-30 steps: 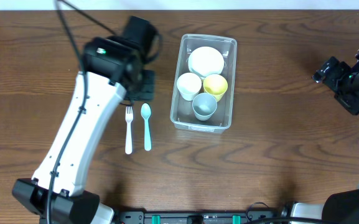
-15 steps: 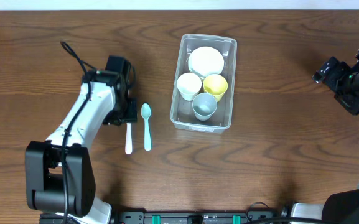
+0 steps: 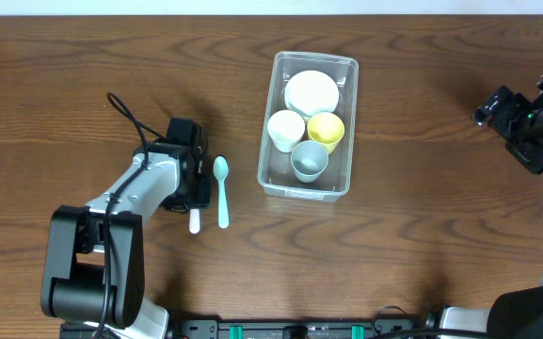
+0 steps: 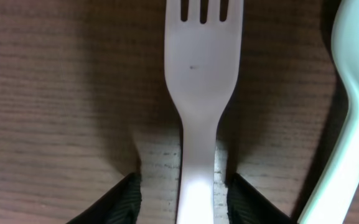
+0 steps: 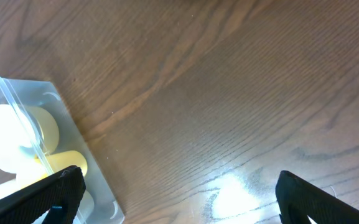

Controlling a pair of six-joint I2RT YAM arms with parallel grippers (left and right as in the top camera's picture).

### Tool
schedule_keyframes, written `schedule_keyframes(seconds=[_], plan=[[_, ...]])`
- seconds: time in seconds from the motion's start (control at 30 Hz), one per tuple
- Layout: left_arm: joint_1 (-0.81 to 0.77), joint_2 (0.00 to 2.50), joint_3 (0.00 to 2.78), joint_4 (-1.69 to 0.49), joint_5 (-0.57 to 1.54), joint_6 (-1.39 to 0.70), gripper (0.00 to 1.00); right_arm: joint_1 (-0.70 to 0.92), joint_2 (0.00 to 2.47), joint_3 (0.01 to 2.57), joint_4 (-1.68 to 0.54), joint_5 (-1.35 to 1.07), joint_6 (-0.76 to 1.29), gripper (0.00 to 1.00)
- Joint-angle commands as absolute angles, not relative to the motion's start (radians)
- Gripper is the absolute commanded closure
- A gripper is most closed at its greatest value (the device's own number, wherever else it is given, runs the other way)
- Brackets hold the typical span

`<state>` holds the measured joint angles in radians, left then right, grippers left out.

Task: Pack container
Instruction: 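Lower the left gripper onto the white fork and grasp it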

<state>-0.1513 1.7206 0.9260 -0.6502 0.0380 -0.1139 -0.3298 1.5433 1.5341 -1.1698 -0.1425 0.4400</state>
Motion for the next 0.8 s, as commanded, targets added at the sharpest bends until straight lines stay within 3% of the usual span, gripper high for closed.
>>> schedule_keyframes(seconds=[0.0, 0.37, 0.6, 0.77], plan=[[-0.147, 1.728, 0.929, -0.637, 0.039, -0.097, 0.70, -0.334, 1.541, 1.533, -1.171, -0.146, 0.440, 0.01], [-0.147, 1.728, 0.897, -0.589, 0.096, -0.078, 0.73, -0.334, 1.541, 1.533, -1.171, -0.146, 0.440, 0.01], [-0.147, 1.724, 0.910, -0.611, 0.098, -0.078, 0.89, -0.334, 1.541, 1.533, -1.171, -0.146, 0.440, 0.01], [-0.147, 1.681, 1.063, -0.791, 0.098, -0.078, 0.94, -0.334, 1.541, 1.533, -1.171, -0.146, 0.440, 0.01]])
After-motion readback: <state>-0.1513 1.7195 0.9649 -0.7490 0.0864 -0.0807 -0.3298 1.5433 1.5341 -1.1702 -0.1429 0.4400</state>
